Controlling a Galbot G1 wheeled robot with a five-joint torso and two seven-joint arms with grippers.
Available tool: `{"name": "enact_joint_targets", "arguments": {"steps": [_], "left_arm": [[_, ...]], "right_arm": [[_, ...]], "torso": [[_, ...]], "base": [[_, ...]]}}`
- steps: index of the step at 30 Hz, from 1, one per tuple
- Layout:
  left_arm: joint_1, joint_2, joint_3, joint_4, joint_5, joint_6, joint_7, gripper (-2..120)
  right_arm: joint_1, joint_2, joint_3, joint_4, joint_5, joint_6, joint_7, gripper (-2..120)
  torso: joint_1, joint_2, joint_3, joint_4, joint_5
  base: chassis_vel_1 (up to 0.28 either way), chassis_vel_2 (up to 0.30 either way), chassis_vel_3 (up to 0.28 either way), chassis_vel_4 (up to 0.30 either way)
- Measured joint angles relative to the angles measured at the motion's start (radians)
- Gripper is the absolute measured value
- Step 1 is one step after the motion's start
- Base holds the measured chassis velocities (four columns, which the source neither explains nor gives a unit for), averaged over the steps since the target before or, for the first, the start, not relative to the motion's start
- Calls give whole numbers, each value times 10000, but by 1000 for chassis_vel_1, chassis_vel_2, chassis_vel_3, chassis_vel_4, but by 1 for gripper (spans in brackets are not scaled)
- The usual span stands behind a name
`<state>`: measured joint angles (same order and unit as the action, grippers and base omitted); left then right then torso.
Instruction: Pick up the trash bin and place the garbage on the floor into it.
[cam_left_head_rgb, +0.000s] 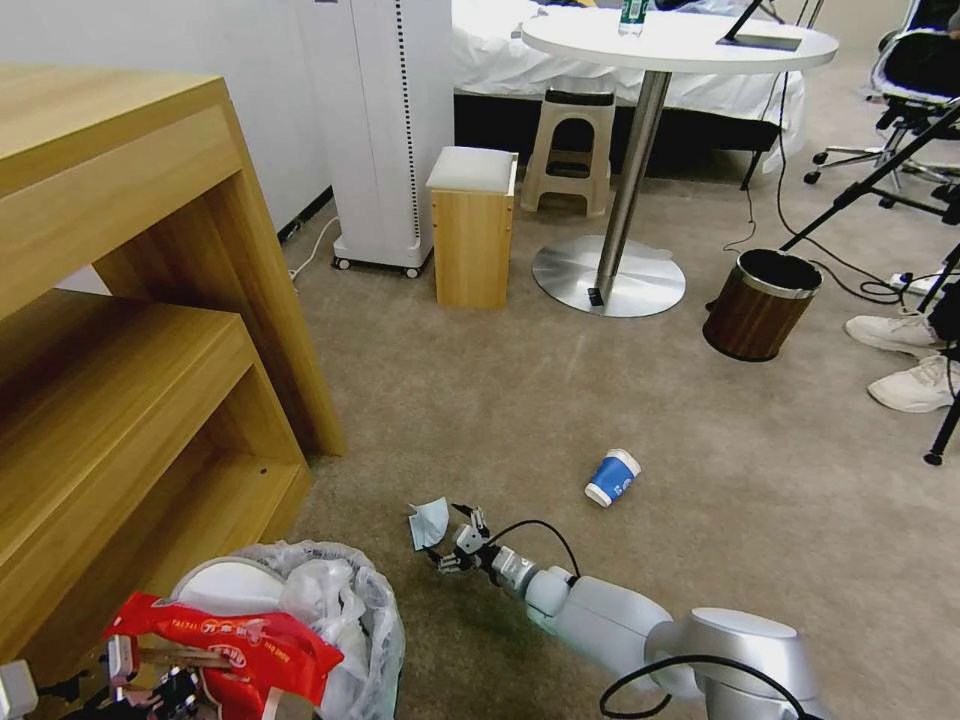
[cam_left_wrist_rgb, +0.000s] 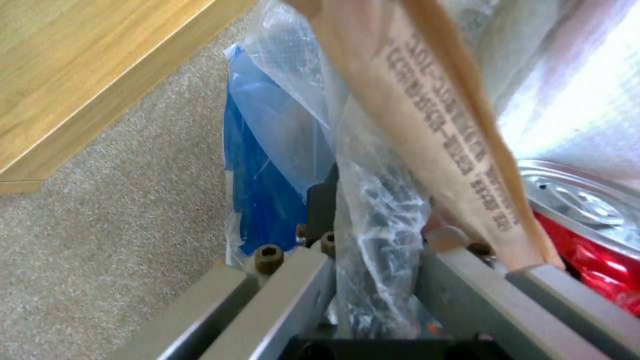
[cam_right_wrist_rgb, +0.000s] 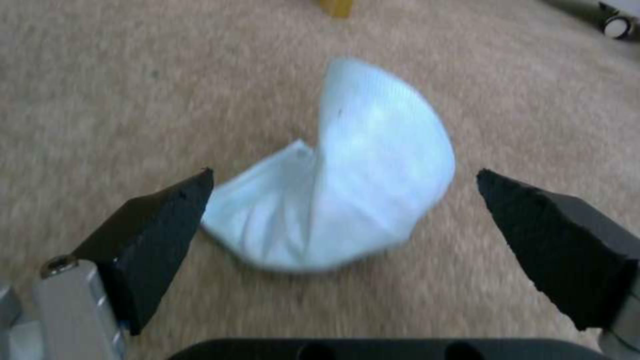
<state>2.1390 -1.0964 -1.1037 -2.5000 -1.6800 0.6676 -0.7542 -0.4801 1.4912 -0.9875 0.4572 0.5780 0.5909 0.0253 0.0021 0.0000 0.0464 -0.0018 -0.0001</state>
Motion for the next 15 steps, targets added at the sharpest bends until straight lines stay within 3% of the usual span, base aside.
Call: {"name": "enact_joint_targets", "arguments": {"steps": [15], "left_arm": [[-11,-24,81,0,44,-18,59,0]], "right_arm": [[52,173,475,-108,-141,-893,630,100]], "torso": [[0,0,0,0,0]], "base": [[0,0,0,0]]}}
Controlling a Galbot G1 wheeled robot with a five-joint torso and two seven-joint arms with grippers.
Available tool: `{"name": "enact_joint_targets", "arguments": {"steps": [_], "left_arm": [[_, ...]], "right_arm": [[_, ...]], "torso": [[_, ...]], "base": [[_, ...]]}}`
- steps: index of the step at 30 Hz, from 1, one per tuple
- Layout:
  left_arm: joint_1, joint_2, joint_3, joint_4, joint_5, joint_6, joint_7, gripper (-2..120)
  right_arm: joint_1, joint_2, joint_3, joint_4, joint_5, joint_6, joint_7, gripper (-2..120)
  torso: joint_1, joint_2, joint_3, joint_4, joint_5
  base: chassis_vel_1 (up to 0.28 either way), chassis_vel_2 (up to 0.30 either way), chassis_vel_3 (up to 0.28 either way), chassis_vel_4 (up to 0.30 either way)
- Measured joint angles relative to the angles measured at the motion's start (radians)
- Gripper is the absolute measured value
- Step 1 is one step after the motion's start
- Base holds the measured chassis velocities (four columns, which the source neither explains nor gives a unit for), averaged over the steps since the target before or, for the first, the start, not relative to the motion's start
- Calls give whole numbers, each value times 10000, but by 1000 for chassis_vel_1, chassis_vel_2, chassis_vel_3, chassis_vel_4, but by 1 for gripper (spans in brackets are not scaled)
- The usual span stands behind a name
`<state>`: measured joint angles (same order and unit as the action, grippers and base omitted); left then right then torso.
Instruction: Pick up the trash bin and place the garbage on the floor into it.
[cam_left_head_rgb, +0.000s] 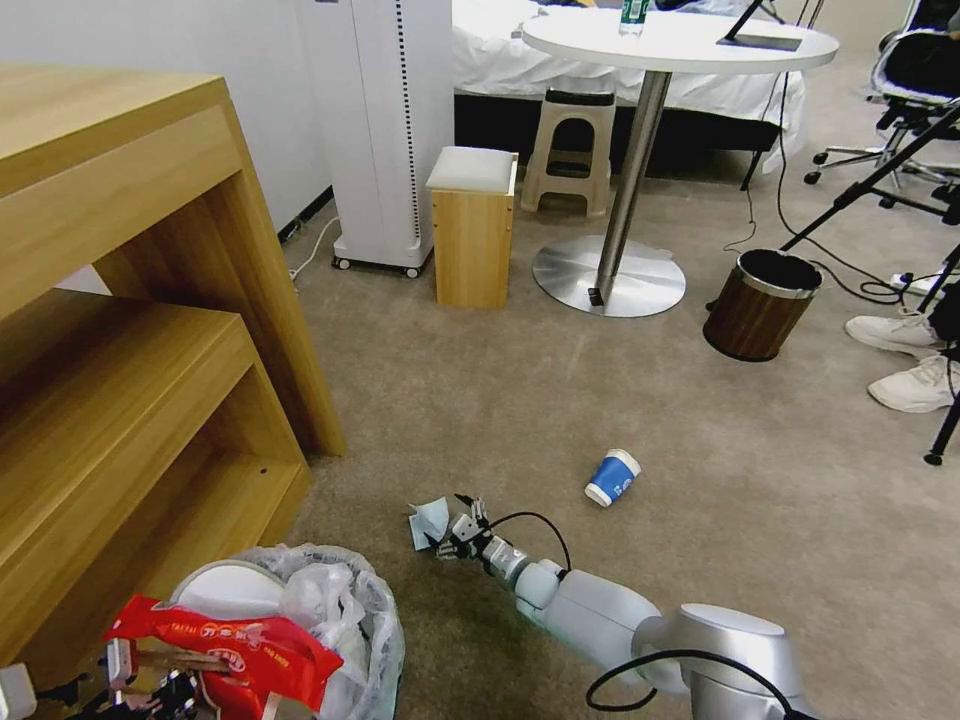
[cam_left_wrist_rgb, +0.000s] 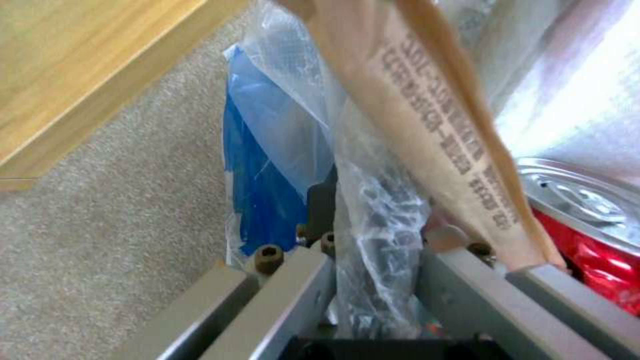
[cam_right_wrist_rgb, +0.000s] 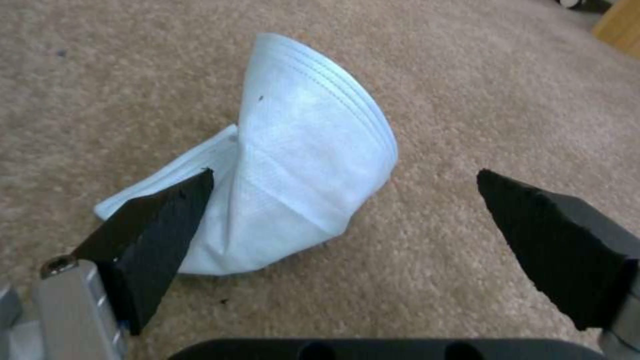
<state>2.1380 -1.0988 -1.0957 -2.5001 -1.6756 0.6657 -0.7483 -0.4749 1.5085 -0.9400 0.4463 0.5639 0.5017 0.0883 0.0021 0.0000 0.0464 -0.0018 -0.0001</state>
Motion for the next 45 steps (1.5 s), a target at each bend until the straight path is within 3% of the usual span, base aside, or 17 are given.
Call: {"name": "enact_joint_targets", "arguments": {"steps": [25,32,33,39,41,44,45], "left_arm": [[-35,-131,144,0,112,-20,50,0],[-63,-152,147,1,128,-18,60,0],[-81,-144,153,1,128,-18,61,0],[-125,-144,222,0,128,-23,62,0],[-130,-146,233,0,128,-23,62,0],[-180,-165,370,1,147,-29,55,0],[-180,-165,370,1,147,-29,55,0]], "right_arm": [[44,773,-62,-106,-293,-538,547,99],[1,731,-71,-3,-291,-505,546,78],[-5,718,-58,-6,-291,-490,546,70],[-48,570,-37,-5,-299,-400,492,48],[-55,557,-33,-5,-300,-393,490,46],[-93,432,-21,49,-320,-321,502,28],[-93,432,-21,49,-320,-321,502,28]], "torso": [[0,0,0,1,1],[0,0,0,0,0],[0,0,0,1,1],[0,0,0,0,1],[0,0,0,0,1],[0,0,0,0,1],[0,0,0,0,1]], "base": [[0,0,0,0],[0,0,0,0],[0,0,0,0],[0,0,0,0],[0,0,0,0],[0,0,0,0],[0,0,0,0]]}}
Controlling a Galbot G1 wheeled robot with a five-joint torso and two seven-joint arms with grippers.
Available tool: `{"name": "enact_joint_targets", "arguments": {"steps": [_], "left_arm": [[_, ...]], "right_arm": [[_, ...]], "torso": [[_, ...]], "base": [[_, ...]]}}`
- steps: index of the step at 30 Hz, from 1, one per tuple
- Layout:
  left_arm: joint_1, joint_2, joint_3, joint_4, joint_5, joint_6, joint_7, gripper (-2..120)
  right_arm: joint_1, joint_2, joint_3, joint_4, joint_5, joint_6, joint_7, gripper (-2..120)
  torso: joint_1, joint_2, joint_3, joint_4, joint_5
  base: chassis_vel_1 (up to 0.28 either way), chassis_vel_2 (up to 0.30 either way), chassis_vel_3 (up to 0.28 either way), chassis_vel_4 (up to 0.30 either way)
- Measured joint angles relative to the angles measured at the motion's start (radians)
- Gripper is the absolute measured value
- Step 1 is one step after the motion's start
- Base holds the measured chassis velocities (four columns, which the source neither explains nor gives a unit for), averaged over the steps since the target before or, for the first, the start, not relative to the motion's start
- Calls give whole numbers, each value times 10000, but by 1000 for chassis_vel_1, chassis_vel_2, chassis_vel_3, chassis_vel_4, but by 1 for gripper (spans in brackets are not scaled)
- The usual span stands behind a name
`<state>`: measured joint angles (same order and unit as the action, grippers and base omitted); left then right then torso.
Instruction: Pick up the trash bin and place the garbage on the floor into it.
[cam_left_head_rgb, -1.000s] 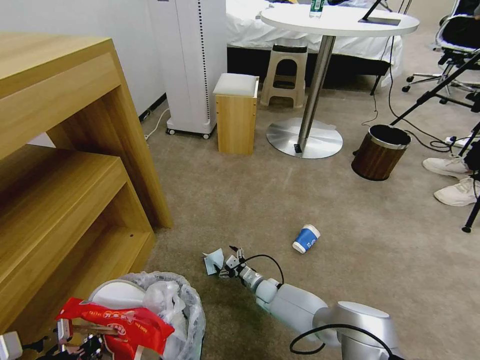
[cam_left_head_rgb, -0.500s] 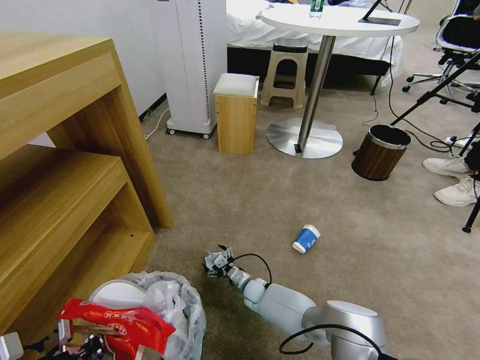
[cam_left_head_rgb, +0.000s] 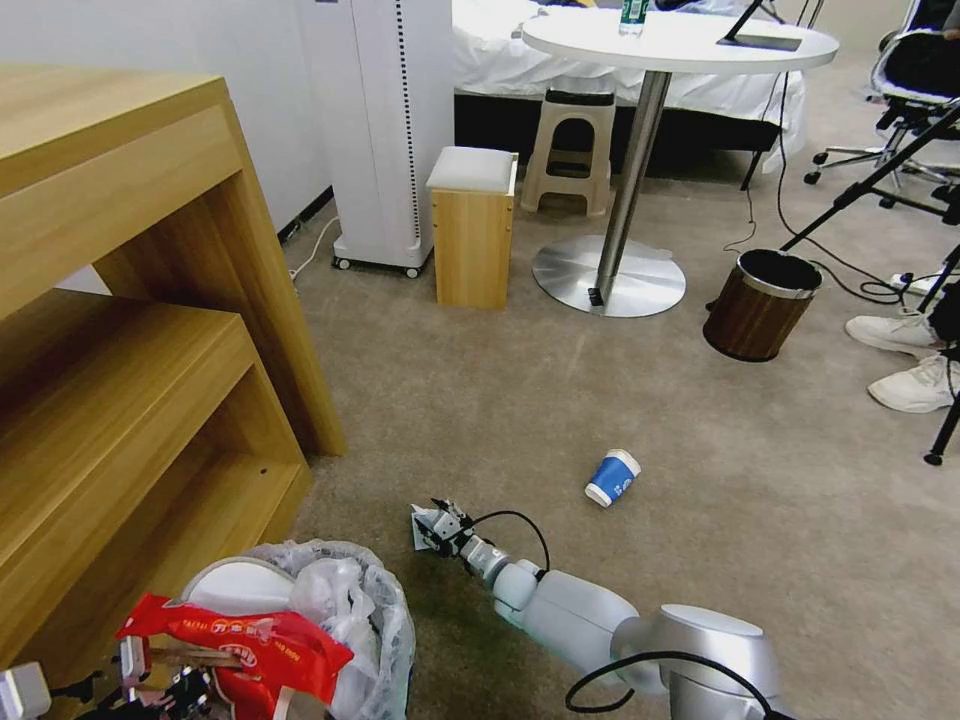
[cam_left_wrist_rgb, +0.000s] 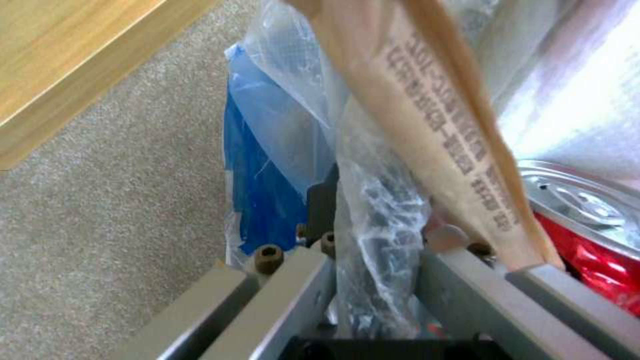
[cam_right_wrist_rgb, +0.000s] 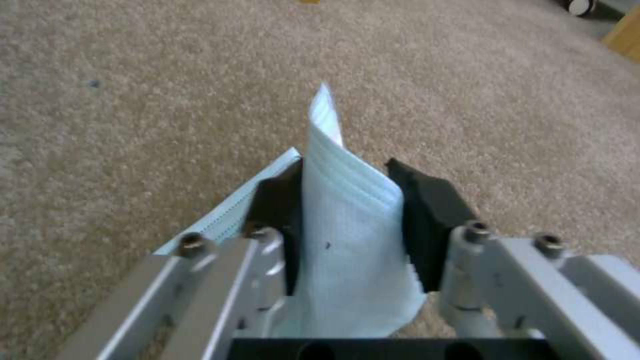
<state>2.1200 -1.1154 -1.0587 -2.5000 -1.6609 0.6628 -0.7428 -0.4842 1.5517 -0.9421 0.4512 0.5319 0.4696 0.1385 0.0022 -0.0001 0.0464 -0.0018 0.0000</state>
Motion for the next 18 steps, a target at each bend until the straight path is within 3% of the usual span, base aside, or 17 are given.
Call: {"name": "enact_joint_targets", "arguments": {"steps": [7,18], "left_arm": [[-38,15,73,0,33,-23,-13,0],[-148,35,226,0,57,-43,-32,0]], "right_arm": [[-3,-116,78,12,-124,84,128,0],[-70,-398,124,203,-313,266,292,0]], "torso": [[0,0,0,1,1],[0,1,0,1,1]], "base": [[0,0,0,0],[0,0,0,0]]}}
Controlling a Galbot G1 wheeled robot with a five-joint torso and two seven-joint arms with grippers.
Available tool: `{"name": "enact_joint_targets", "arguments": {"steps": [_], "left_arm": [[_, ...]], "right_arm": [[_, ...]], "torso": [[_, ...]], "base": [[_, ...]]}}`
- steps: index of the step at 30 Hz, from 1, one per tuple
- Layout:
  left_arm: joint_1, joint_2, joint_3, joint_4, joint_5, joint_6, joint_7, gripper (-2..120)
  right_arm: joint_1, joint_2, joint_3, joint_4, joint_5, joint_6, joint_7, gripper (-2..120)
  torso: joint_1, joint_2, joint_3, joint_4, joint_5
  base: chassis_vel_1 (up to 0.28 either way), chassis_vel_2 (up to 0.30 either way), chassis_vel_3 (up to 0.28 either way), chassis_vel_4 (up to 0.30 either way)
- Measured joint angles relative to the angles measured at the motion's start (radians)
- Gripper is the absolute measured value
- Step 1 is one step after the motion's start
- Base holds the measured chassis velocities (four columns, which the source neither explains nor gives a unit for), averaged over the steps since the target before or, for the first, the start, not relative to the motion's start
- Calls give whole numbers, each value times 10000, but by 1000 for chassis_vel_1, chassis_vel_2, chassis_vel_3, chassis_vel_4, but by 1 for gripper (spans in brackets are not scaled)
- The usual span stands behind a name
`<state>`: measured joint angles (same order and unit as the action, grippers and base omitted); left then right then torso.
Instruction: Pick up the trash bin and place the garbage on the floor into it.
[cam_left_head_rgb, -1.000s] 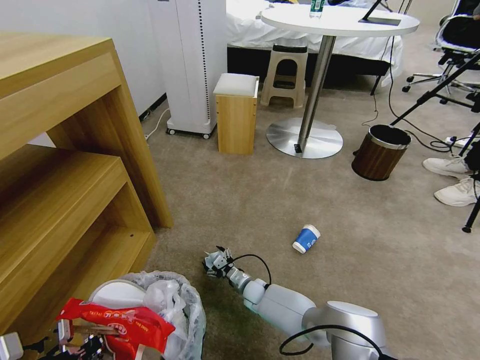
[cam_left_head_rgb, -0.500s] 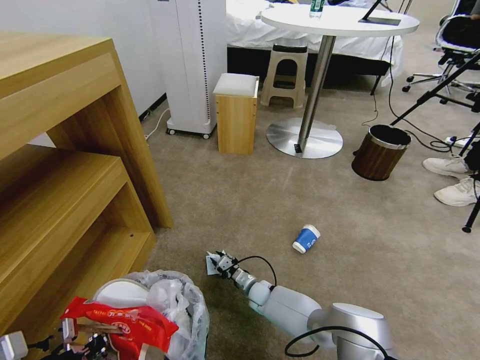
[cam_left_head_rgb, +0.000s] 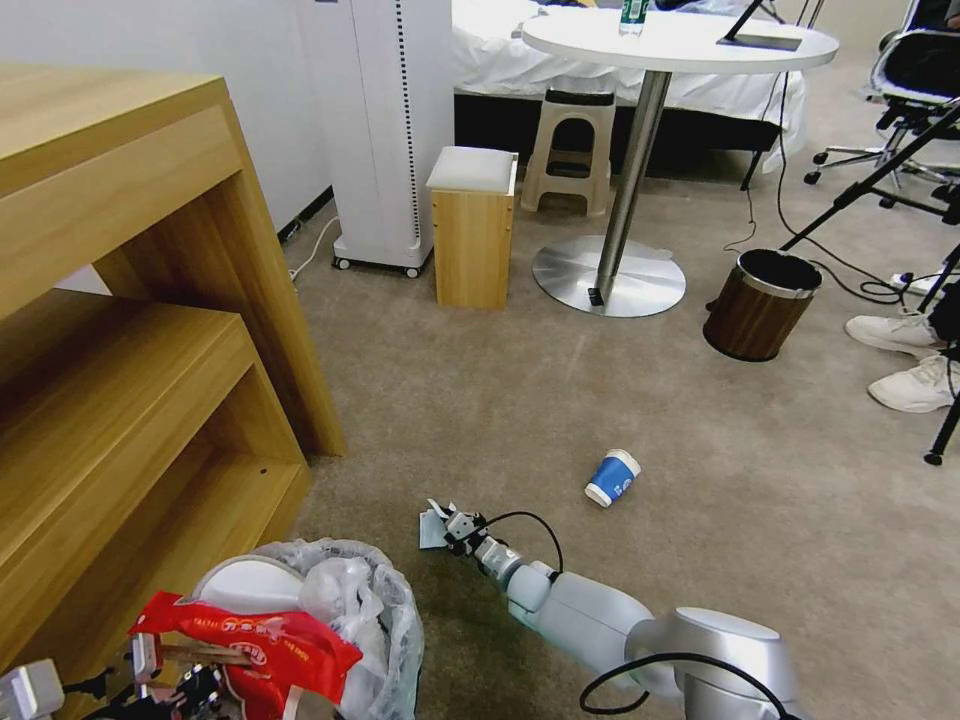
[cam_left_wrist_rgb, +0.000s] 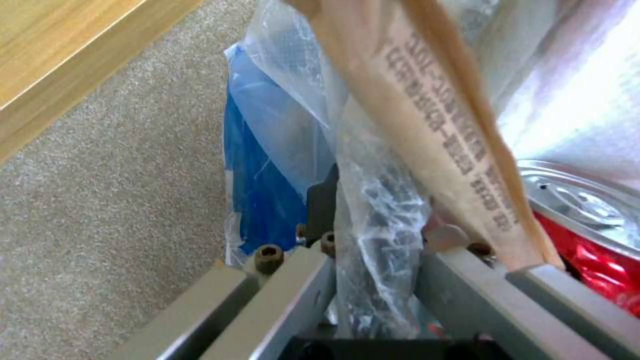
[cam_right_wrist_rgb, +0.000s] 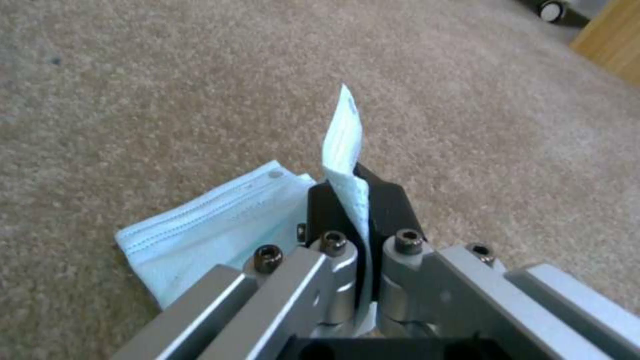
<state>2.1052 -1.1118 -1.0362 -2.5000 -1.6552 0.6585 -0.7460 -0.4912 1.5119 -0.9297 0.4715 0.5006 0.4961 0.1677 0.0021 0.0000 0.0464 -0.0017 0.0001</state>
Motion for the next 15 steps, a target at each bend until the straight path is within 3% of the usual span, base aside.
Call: {"name": "enact_joint_targets", "arguments": {"steps": [11,15], "left_arm": [[-205,111,102,1,29,-35,-38,0],[-365,202,182,1,22,-38,-47,0]], "right_arm": [[45,-1022,221,1402,194,924,-296,0],[-18,-1701,508,2526,280,1179,-438,0]], "torso": [[0,-1,0,0,0],[0,-1,0,0,1]], "base": [[0,0,0,0],[0,0,0,0]]}}
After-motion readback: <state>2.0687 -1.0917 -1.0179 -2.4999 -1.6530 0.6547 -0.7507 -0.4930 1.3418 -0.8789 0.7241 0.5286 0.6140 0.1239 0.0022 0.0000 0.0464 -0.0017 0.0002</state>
